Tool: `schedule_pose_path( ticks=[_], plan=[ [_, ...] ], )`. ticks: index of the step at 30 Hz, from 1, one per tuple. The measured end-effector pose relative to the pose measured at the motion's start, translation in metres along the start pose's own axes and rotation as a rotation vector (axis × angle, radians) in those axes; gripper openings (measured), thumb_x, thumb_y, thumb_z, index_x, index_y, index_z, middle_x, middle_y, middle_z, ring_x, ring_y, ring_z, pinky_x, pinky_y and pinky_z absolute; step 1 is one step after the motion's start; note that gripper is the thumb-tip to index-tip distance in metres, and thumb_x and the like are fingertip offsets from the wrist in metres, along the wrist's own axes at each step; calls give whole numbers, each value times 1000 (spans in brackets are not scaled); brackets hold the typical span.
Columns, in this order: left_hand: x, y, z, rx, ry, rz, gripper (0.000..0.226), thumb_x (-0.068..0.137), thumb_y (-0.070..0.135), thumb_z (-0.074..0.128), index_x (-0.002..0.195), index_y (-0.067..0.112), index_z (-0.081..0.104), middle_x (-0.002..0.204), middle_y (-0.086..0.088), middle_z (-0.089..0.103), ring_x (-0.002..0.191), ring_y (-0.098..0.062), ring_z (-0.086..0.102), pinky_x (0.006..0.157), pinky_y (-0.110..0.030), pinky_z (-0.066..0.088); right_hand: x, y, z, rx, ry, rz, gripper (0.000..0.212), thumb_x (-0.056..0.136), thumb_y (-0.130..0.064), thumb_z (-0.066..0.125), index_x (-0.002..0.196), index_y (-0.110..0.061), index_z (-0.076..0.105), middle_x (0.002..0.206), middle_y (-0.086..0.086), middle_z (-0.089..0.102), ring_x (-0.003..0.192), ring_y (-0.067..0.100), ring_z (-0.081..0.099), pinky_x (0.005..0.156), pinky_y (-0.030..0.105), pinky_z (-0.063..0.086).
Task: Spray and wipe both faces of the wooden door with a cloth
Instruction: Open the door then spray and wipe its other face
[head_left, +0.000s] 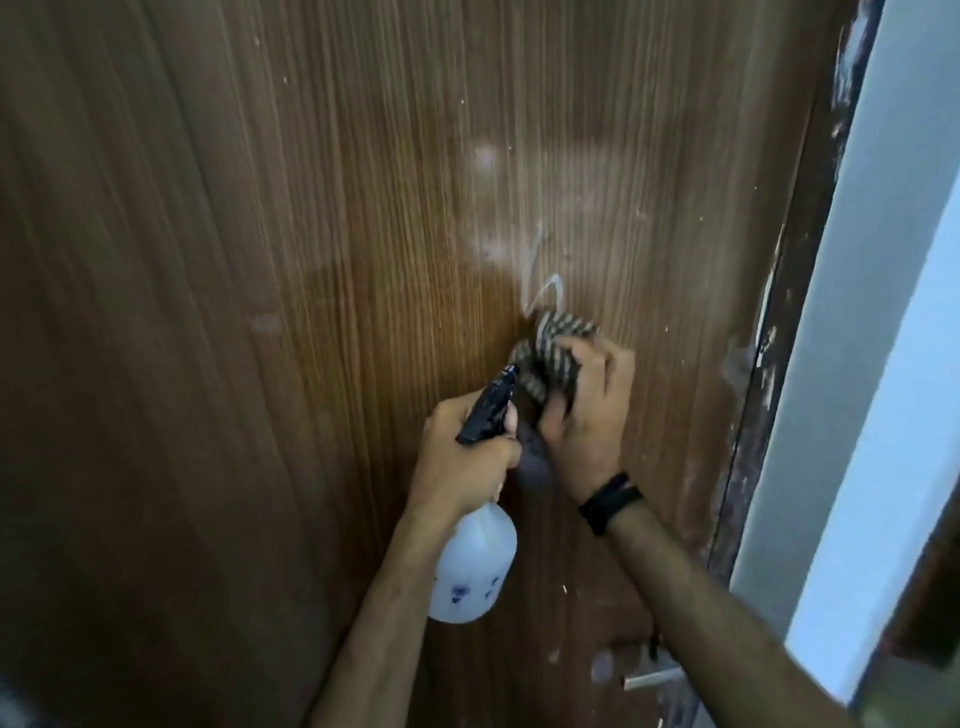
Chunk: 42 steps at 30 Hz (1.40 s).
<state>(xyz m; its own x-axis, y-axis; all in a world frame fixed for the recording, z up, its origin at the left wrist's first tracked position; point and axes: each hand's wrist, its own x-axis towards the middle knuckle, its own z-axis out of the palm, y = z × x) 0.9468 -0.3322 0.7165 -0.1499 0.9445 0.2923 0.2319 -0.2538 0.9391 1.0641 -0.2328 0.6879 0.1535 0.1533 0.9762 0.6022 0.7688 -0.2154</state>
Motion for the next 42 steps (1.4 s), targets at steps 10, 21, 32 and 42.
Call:
schedule_pose_path(
  ticks=[10, 21, 32, 42],
  plan=[
    [3, 52, -7, -67, 166, 103, 28, 81, -19, 54, 85, 7, 60, 71, -13, 51, 44, -18, 41, 46, -29, 34, 31, -9, 3, -9, -178, -210, 42, 85, 0, 54, 125, -12, 50, 121, 14, 50, 99, 30, 51, 81, 41, 46],
    [-3, 85, -5, -77, 302, 117, 29, 79, -22, 52, 86, 5, 60, 73, -11, 52, 43, -16, 38, 42, -26, 32, 156, -53, 13, 41, -153, -239, 46, 77, 1, 62, 122, -8, 58, 121, 14, 53, 98, 27, 49, 80, 36, 47],
    [-15, 66, 12, -114, 192, 79, 30, 80, -23, 49, 86, 5, 59, 77, -11, 55, 41, -16, 38, 44, -27, 33, 72, 20, -21, 88, -183, -127, 39, 85, -11, 49, 124, -13, 51, 124, 11, 45, 106, 24, 47, 83, 34, 49],
    [-12, 8, 41, -75, 11, -20, 26, 80, -21, 54, 81, 4, 59, 67, -10, 52, 42, -19, 40, 45, -29, 36, 22, 43, -24, -12, -91, 45, 49, 78, 6, 60, 124, -9, 53, 120, 17, 49, 109, 30, 50, 92, 38, 45]
  ],
)
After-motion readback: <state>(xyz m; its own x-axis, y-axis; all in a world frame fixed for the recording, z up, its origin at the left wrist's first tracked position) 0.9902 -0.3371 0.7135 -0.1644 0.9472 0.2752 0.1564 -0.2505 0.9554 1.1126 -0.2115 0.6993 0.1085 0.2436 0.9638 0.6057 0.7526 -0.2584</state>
